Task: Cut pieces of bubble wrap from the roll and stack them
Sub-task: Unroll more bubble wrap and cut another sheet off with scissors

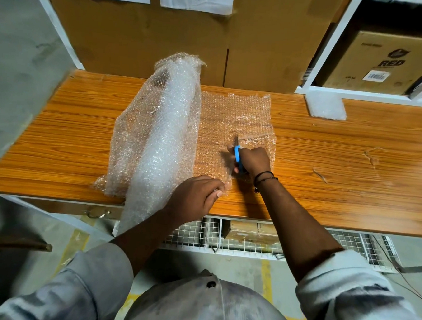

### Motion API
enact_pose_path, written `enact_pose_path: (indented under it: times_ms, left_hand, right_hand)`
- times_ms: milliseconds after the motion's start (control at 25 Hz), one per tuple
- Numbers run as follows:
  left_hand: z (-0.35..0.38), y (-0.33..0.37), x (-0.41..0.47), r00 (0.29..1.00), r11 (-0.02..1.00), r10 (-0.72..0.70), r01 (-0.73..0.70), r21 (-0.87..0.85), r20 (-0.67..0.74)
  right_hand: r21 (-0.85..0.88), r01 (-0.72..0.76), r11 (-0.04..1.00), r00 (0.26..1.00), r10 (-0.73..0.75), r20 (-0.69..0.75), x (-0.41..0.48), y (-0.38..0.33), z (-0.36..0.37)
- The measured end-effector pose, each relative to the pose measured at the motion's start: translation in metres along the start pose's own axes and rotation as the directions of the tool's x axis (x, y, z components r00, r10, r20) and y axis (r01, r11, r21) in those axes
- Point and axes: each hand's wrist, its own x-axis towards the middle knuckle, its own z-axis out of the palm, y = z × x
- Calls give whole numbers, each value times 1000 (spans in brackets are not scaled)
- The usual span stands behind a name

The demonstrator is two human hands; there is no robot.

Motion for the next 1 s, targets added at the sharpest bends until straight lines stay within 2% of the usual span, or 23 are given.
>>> enact_pose_path:
  times_ms: [120,280,440,640,760,1000]
  left_hand:
    - [-3,2,3,999,999,-44,44,0,11]
    - [-8,8,20,984,984,-174,173,-36,-38]
    - [-12,9,49,933,938,-339,345,31,-118]
    - [-10,7,78,887,881,-443,457,124,-127]
    - [0,-3,97,876,862,-464,481,161,-129]
    - [14,-30,138,932,894,-344,362,265,-111]
  right_hand:
    - [-74,15,997,1000,-14,8,4,3,-5]
    - [-98,3,995,1000,-1,16,0,11,-10]
    - [63,-16,998,988,7,153,-22,15,-22]
    - [110,-116,987,958,82,273,-40,22,-37]
    - [151,-216,965,911,143,388,-39,26,-44]
    - [151,-169,974,936,111,333,-24,12,-48]
